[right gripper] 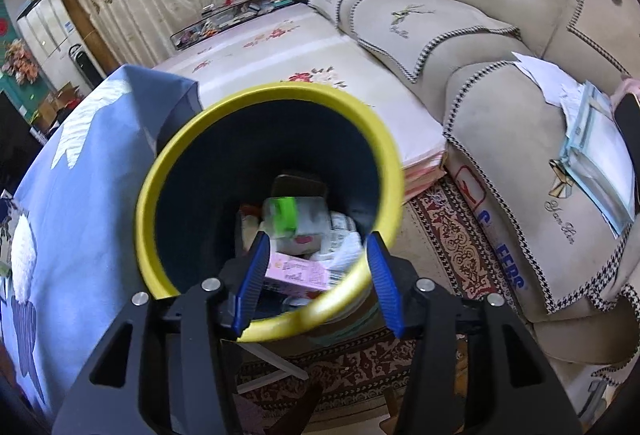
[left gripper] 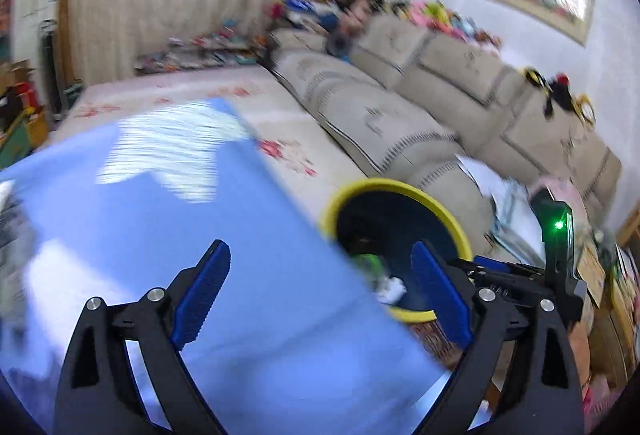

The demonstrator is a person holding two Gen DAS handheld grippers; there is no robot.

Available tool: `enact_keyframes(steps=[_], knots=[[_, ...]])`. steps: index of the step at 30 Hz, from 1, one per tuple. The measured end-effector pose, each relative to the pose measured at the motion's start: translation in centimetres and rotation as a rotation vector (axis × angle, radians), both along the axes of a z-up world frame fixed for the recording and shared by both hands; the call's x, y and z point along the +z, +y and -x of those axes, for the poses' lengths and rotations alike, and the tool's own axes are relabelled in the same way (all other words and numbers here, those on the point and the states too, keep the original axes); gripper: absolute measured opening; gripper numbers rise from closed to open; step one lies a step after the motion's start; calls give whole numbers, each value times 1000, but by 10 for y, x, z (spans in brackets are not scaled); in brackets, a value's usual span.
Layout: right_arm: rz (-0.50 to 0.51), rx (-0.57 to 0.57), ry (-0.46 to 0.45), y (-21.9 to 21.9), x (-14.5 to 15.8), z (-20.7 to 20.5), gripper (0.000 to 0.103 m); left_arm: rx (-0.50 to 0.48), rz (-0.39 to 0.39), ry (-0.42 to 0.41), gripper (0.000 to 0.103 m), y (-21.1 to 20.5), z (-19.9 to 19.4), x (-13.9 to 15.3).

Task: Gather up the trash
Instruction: 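Grasp the white foam net with the right gripper and lift it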

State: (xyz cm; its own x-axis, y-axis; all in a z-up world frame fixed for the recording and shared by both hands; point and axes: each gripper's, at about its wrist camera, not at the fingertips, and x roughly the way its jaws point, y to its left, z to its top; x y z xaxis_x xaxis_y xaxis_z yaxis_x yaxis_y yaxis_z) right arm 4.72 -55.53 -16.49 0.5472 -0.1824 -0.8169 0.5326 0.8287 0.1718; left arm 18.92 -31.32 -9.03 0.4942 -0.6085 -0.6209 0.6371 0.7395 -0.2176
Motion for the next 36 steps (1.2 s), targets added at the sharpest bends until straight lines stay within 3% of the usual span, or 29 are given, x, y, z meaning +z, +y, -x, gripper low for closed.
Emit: enact_keyframes(steps=[7,11,17,25,29,34,36], knots=[[-2,99,-8,41,7,-32,50,263,-41,-111,92,150,6,3],[17,234,-12,89,20,-65,53,442,-14,-179,94,231,6,5],[35,485,-41,185,47,-114,54,605,60,-144,94,310,-12,10],[42,813,-55,302,56,-160,78,652,104,-131,94,343,-14,9],[79,862,-12,331,49,-177,79,648,105,-128,94,341,-14,10],[107,863,25,336,35,-182,79,639,110,-126,94,326,-6,12],[118,865,27,339,33,-182,73,636,108,-127,94,325,-6,12]])
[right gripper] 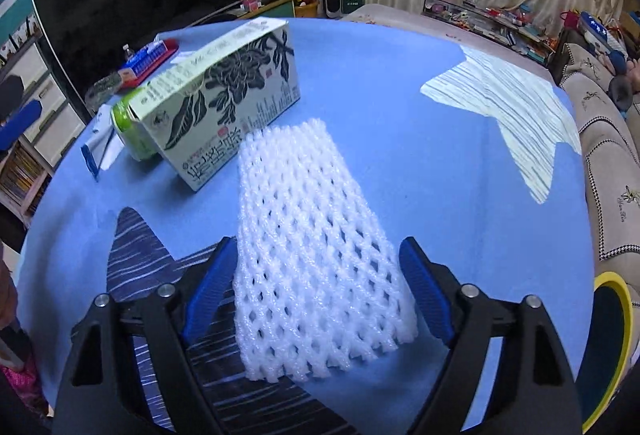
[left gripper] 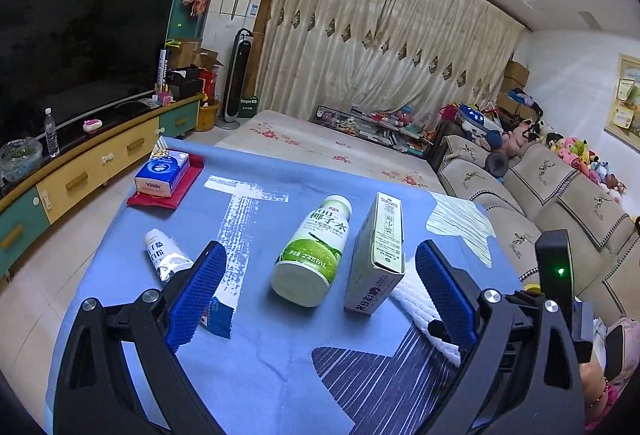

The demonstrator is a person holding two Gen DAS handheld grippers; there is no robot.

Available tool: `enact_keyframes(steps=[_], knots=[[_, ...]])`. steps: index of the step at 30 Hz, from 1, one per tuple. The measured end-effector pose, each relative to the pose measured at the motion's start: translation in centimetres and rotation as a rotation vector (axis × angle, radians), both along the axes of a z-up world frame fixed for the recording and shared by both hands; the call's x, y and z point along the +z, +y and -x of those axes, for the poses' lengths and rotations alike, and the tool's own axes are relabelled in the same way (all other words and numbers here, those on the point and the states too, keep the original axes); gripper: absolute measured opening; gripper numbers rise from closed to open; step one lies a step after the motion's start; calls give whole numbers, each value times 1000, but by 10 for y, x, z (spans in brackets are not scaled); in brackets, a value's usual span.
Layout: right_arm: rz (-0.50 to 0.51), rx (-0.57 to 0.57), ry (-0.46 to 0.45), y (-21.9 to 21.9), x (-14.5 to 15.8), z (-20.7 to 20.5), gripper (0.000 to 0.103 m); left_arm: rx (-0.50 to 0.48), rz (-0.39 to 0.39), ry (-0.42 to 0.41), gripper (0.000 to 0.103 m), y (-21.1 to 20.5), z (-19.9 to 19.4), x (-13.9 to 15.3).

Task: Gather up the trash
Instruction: 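Grasp the white foam net with the right gripper and lift it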

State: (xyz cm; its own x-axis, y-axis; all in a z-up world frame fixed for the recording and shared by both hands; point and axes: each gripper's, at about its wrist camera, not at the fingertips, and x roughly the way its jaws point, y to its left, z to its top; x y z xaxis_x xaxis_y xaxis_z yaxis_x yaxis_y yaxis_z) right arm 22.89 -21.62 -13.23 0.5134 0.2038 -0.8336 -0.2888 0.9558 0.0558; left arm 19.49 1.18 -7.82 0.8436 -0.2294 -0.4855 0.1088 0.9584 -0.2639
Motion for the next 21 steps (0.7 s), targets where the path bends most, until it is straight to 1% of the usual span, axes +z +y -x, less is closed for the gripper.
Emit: enact_keyframes(steps=[1,2,4,5,6,7,10,13,17,21], knots=[[-2,1,-3,1,-1,0,67,0,0,1,94,0,0,0],[-13,2,-1,1,-1,1,64,-3,-3,4,94,-1,0,-1],[-28,6,5,0,0,2,46,-6,-6,9,94,-6,1,0],[-41,11,13,0,1,2,42,-7,-8,10,94,-7,1,-1],[-53,15,19,0,1,3,33,-7,-10,10,94,-7,1,-1],[-60,19,22,0,1,4,27,-8,-12,10,94,-8,2,-1],[-66,20,14,3,2,9,23,-7,-15,10,94,-9,1,0],[-74,14,4,1,5,16,22,-9,-13,13,94,-10,1,0],[-90,-26,-18,-11,8,27,22,-18,-15,14,94,-12,1,-2],[-81,-96,-48,-35,12,38,22,-28,-24,17,94,-15,0,-4]])
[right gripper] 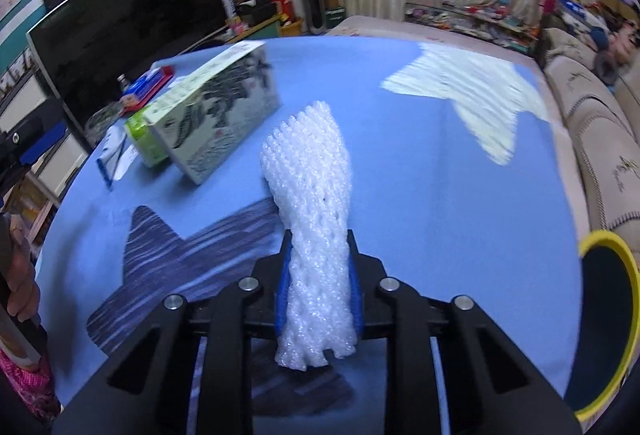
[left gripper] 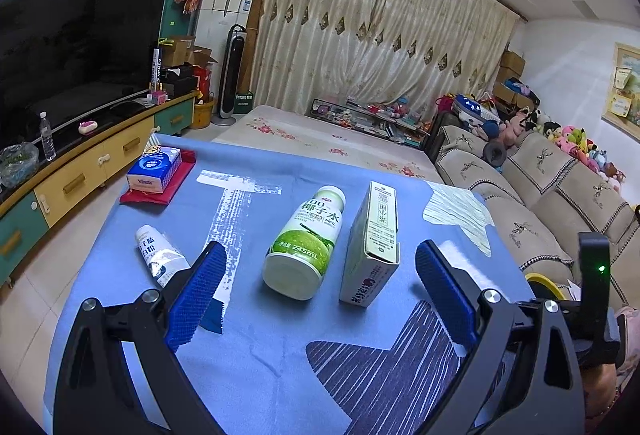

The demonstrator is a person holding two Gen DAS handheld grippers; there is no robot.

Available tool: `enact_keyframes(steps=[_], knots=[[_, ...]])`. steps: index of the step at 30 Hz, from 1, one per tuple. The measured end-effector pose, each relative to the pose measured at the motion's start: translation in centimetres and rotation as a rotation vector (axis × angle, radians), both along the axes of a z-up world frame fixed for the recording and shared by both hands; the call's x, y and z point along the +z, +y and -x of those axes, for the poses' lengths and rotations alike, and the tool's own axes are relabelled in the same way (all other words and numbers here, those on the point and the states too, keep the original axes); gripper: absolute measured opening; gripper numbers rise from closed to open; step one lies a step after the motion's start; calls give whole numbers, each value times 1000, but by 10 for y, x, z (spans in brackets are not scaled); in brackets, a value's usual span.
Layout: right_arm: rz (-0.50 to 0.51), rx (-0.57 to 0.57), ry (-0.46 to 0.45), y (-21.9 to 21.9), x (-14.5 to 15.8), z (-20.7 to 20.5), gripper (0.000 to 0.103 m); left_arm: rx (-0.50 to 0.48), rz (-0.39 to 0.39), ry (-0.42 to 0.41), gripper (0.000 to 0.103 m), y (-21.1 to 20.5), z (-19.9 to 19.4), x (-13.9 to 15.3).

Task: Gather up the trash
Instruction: 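Grasp the white foam net with the right gripper and lift it, then carry the foam net over the bin and open the right gripper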

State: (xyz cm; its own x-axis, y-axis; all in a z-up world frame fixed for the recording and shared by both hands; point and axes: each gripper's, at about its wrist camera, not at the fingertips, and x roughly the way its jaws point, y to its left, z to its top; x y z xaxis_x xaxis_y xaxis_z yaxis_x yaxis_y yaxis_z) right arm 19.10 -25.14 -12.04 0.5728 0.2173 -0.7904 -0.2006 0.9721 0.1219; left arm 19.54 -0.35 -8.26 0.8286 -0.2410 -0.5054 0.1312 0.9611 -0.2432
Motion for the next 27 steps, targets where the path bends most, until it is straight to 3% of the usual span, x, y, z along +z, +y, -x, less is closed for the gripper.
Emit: enact_keyframes(steps=[14,21,25,27], knots=[[24,-370,-44,-133,7,37,23,-18,-42,12,94,-14,0,-8],[51,-577,-16,-196,-7,51,25,-20,-56,24,94,-17,-5,-11],[62,-662,12,-221,-19,56,30,-23,-66,28,94,-20,-7,-12],[60,-689,26,-230,-24,56,41,-23,-67,30,94,-20,-8,-13]])
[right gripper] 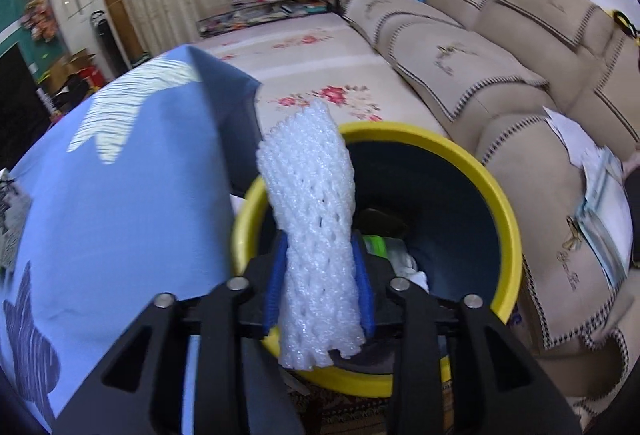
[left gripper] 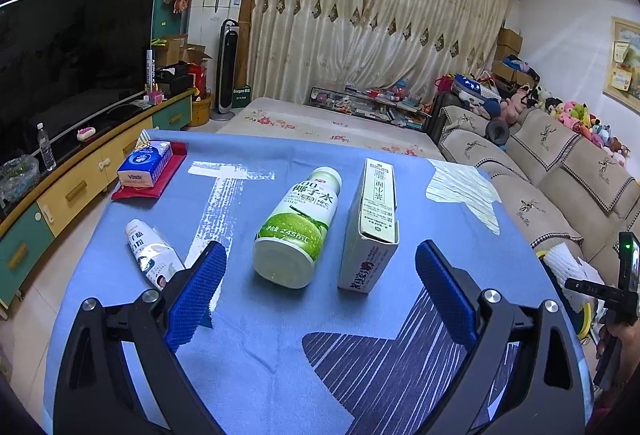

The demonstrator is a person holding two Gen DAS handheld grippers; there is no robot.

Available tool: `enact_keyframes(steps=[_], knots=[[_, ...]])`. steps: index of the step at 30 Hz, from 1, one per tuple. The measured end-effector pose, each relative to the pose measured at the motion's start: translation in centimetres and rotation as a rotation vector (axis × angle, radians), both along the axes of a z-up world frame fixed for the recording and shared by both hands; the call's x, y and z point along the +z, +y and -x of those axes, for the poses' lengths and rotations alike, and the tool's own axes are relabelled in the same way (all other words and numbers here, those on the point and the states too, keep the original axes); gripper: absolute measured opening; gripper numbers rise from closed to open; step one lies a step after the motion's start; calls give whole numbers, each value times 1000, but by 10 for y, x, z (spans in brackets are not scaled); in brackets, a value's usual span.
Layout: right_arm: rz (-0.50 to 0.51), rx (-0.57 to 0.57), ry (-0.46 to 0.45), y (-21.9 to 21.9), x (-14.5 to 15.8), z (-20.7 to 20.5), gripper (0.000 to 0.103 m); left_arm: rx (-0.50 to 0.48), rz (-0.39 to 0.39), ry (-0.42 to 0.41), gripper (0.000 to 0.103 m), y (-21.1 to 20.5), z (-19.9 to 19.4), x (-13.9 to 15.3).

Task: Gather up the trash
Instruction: 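Carry the foam net over the bin and open the right gripper, then grasp the white tea carton with the left gripper and lift it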

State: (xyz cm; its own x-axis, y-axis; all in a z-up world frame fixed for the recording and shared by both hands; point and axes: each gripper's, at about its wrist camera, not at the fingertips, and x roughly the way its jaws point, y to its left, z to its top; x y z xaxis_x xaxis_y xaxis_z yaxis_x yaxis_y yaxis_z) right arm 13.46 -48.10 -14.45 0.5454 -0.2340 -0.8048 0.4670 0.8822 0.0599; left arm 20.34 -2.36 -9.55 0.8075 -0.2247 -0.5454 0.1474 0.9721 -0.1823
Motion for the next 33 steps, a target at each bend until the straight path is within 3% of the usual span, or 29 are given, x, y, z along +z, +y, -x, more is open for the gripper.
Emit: enact_keyframes(steps=[4,6,17,22,27,33], knots=[[10,-45,-7,-8,-3,-2,68,-2,-1,2,94,-1,0,0],[18,-65,-17,-8,-1,-1,71,-5,-4,3,94,-2,0,0],[-9,-70,-36,-5,1,6,72,-62,-24,11,94,-15,2,-4],[-42,-56,-50,-7,0,8,72,-128,-53,65,94,-32,-3,-5],[-54,-58,-65,-10,1,14,72,-186,-127,104,94,-50,-22,-8],[-64,-62,-75,-12,4,17,72,-224,-101,126,89,-59,-52,-7]])
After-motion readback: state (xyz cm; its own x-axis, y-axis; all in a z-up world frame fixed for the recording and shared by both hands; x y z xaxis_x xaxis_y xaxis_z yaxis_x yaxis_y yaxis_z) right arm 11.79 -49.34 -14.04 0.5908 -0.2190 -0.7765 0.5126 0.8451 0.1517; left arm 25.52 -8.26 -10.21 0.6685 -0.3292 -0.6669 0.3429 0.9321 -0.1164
